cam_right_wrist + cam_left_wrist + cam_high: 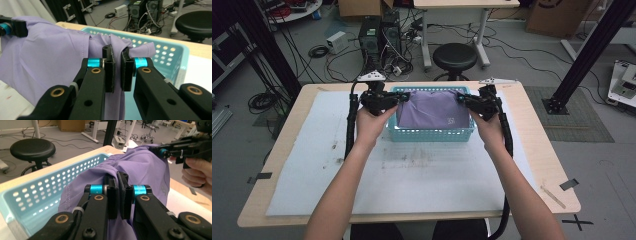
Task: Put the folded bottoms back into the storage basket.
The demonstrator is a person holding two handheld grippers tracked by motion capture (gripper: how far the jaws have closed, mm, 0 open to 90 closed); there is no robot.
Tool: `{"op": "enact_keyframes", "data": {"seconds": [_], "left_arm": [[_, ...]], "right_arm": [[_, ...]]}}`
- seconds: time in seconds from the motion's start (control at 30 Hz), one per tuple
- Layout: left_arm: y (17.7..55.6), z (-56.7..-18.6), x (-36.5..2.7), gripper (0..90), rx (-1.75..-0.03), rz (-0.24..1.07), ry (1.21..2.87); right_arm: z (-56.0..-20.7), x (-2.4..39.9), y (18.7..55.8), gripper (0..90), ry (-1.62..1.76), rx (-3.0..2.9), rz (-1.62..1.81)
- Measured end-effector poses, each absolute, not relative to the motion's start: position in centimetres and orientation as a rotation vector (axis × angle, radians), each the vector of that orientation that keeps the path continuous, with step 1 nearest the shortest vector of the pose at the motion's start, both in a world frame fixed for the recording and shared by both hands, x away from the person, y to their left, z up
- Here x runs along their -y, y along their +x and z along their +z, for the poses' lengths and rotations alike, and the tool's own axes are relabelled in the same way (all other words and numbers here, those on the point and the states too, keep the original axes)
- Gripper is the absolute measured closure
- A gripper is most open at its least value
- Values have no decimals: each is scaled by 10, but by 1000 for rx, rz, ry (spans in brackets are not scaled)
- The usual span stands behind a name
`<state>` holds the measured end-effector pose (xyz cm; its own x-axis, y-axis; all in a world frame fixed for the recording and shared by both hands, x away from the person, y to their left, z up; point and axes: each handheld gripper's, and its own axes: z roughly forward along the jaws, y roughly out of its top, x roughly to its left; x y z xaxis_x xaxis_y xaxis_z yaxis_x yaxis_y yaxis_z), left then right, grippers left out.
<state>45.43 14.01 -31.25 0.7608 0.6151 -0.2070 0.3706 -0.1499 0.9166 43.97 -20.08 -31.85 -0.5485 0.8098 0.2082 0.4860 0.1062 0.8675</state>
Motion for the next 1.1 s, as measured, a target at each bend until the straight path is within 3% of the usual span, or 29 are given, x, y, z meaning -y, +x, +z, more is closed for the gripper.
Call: {"op": "enact_keyframes", "data": {"seconds": [0.27, 0.3, 0.33, 0.37, 0.4, 0.53, 1.1], "left_arm": [[487, -335, -140, 868, -801, 269, 1755], [491, -342, -139, 863, -819, 278, 1779], [495, -348, -139, 792, -860, 328, 1814], [498, -353, -139, 594, -914, 372, 1845], [500, -356, -142, 492, -932, 372, 1862], [496, -358, -153, 395, -926, 410, 1854], [449, -346, -175, 369, -842, 489, 1839]], "right_arm": [[-333, 193, 473, 849, 1306, -2047, 1356], [-337, 192, 478, 803, 1320, -2057, 1325], [-341, 190, 482, 670, 1346, -2058, 1280], [-346, 189, 486, 532, 1373, -2060, 1229], [-349, 190, 488, 523, 1390, -2059, 1182], [-352, 201, 485, 482, 1402, -2041, 1175], [-345, 220, 449, 400, 1272, -2017, 1254]]}}
